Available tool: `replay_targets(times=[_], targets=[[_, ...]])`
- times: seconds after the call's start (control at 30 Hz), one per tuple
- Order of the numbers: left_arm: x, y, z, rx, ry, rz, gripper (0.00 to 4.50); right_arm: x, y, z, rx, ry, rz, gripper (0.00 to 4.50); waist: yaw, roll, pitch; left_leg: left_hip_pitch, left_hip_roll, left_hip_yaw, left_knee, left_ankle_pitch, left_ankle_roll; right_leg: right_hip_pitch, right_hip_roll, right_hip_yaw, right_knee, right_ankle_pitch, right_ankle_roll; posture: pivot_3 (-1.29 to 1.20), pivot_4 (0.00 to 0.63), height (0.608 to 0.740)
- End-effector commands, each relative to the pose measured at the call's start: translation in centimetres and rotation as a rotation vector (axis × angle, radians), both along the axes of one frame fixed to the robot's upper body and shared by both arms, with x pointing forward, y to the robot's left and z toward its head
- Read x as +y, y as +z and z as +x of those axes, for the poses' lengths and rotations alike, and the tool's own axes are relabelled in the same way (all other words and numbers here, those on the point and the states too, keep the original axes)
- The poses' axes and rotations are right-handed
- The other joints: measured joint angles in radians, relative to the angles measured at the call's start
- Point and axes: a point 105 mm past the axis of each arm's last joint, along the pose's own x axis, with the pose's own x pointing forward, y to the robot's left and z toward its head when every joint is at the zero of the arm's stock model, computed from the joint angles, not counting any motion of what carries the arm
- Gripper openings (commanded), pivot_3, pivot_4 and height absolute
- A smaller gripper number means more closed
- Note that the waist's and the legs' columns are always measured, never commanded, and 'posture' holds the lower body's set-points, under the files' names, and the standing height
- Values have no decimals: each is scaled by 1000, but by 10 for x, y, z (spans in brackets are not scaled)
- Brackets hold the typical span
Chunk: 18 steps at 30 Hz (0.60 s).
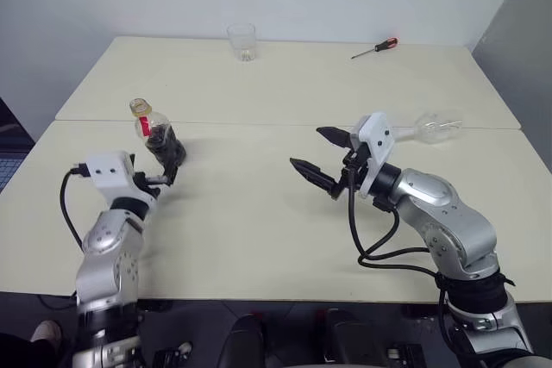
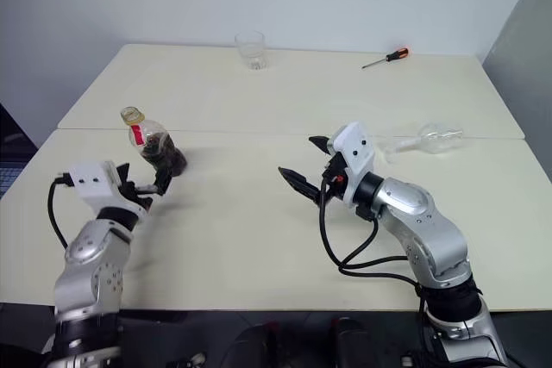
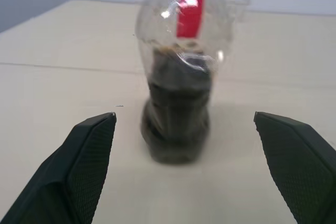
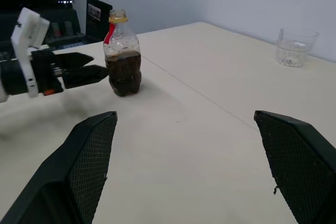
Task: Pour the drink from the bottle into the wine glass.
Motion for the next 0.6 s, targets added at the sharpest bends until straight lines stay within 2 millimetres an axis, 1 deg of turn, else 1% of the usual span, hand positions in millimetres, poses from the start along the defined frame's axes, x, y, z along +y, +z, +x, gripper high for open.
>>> replay_targets(times=[0.03, 0.13, 0.3, 0.43, 0.5, 0.6], targets=[[-15, 9, -22, -4, -31, 0, 4487, -11, 10, -1, -48, -48, 26, 4500, 0, 0, 0, 0, 0, 0, 0, 0, 0, 0, 0, 0, 0, 0, 0, 0, 150, 740], [-31, 11, -29, 19, -108, 33, 4487, -19, 12, 1, -57, -89, 41, 4500, 4, 0, 0, 0, -1, 0, 0, 0, 0, 0, 0, -1, 1, 0, 0, 0, 150, 740], [-73, 35, -23, -26, -358, 155, 4487, -37, 11, 10, -49, -204, 53, 4500, 5, -1, 0, 1, -2, 0, 0, 0, 0, 1, 3, -2, 2, 0, 0, 0, 150, 740], [-99, 48, -22, -52, -510, 165, 4487, -53, 11, 20, -33, -302, 68, 4500, 1, 0, 0, 1, -2, 2, -1, 0, 0, 1, 4, 0, 1, 0, 0, 0, 150, 740], [-114, 53, -24, -64, -588, 151, 4487, -68, 8, 29, -10, -384, 69, 4500, 0, 0, 0, 1, -1, 3, -1, 0, 0, 0, 4, 1, 1, 0, 0, 0, 150, 740], [-142, 56, -35, -66, -762, 93, 4487, -103, 3, 46, 61, -550, 107, 4500, 0, 0, 0, 1, -1, 3, -1, 0, 0, 0, 4, 1, 1, 0, 0, 0, 150, 740]])
